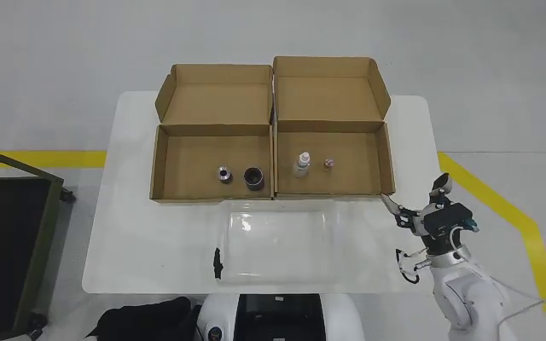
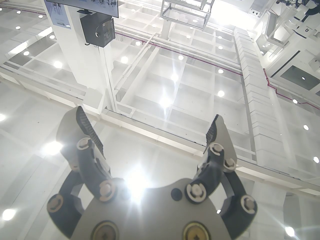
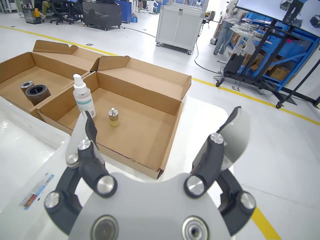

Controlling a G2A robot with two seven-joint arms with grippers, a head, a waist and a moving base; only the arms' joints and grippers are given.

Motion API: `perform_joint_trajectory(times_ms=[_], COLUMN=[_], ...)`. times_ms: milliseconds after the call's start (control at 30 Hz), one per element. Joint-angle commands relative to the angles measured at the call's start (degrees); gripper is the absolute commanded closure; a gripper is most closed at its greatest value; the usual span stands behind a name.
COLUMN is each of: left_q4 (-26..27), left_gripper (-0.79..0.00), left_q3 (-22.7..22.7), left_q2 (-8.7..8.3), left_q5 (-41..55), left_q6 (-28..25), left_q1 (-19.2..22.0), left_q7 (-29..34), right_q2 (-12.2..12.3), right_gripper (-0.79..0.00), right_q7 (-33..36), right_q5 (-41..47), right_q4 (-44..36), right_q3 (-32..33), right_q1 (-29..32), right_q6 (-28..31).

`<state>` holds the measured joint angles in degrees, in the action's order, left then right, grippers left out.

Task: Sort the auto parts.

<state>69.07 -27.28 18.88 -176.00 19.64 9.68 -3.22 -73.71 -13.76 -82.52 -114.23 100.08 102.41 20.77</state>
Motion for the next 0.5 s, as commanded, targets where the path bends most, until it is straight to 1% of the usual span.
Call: perform_joint_trajectory(times_ms=[0, 467], left_q4=[0.0, 0.0], left_gripper=[-0.785, -0.785], left_q3=[0.0, 0.0], left_q2=[0.0, 0.0], left_q5=[0.0, 0.0], left_q6=[0.0, 0.0], left_q1=[0.0, 0.0], left_q7=[0.0, 0.0], right_q2=[0.0, 0.1], right_gripper=[-0.785, -0.785], right_q7=[-0.1, -0.1], right_q5=[0.0, 0.2], right_q4=[-0.3, -0.4], right_q3=[0.1, 0.0], right_q1=[0.5, 0.9], right_q6=[-0.2, -0.4])
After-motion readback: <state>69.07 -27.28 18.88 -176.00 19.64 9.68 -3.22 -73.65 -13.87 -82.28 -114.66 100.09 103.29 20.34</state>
